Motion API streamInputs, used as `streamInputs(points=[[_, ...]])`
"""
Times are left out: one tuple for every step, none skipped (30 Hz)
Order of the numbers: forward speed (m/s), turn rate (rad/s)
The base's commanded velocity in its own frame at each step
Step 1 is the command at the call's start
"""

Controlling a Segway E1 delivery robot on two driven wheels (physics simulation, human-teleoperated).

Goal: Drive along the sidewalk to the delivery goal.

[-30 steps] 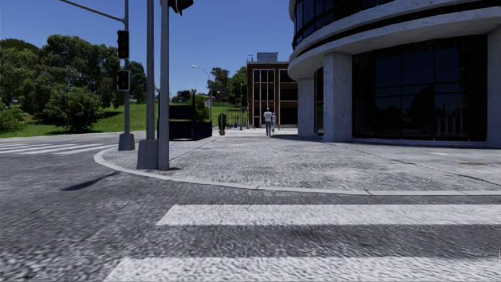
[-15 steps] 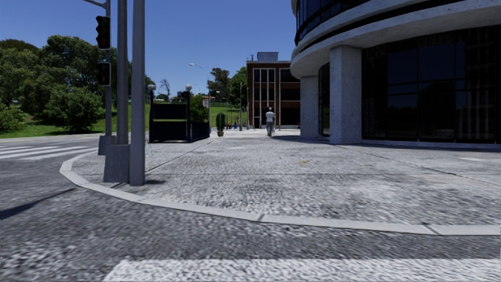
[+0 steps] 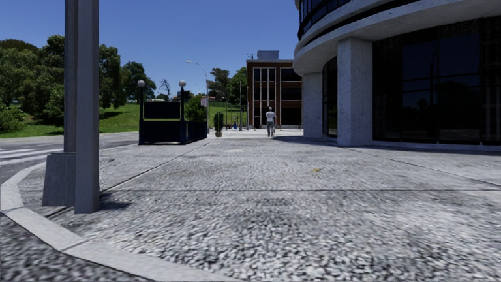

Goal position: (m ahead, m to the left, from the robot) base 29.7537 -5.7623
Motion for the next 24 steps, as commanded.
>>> streamInputs(points=[[2.0,0.0],[2.0,0.0],[2.0,0.0],[2.0,0.0],[2.0,0.0],[2.0,0.0],[2.0,0.0],[2.0,0.0],[2.0,0.0],[2.0,0.0],[2.0,0.0],[2.0,0.0],[2.0,0.0],[2.0,0.0],[2.0,0.0],[2.0,0.0],[2.0,0.0],[2.0,0.0],[2.0,0.0],[2.0,0.0],[2.0,0.0],[2.0,0.0],[2.0,0.0],[2.0,0.0]])
